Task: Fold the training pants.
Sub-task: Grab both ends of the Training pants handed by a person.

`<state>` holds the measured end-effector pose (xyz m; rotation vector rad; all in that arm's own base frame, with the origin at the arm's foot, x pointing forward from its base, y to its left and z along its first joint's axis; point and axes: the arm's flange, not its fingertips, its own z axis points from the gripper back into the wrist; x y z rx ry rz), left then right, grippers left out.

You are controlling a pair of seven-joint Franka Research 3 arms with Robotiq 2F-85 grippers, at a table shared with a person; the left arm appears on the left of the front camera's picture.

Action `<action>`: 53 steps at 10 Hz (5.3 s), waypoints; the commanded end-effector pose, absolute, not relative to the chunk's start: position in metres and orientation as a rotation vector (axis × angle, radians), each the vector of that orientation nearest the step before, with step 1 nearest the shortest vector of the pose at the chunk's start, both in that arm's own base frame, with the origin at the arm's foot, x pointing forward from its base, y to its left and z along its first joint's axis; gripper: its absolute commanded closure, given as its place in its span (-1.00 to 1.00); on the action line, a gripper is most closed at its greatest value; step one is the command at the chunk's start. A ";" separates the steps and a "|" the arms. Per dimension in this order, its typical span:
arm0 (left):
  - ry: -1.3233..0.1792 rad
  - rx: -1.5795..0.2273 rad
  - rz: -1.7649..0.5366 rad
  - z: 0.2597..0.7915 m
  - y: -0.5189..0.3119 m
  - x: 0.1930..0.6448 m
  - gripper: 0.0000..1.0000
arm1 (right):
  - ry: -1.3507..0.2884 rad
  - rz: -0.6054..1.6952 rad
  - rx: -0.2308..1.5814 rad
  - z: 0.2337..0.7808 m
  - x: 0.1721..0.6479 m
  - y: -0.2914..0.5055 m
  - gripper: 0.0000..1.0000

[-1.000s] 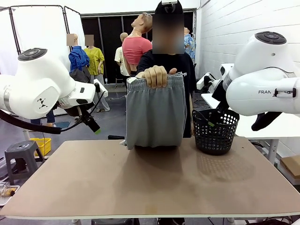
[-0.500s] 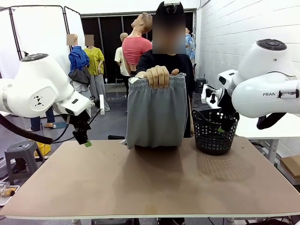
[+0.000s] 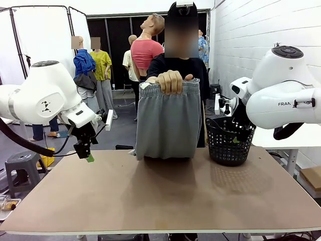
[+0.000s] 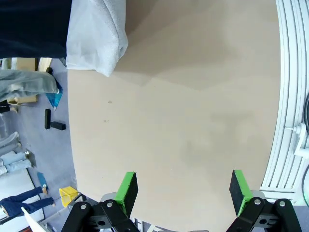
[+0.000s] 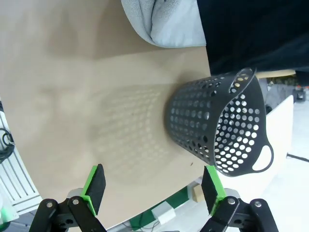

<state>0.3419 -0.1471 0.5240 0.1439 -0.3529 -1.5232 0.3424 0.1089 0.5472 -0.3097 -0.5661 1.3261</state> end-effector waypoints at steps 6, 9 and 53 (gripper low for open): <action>-0.515 0.029 -1.670 0.521 -0.141 0.378 -1.00 | -0.614 1.421 -0.138 0.531 0.380 0.110 -1.00; -0.588 -0.074 -1.728 0.518 -0.149 0.385 -1.00 | -0.675 1.442 -0.010 0.526 0.387 0.108 -1.00; -1.369 -1.003 -1.321 0.506 -0.265 0.392 0.08 | -1.301 1.476 1.203 0.504 0.427 0.162 -0.10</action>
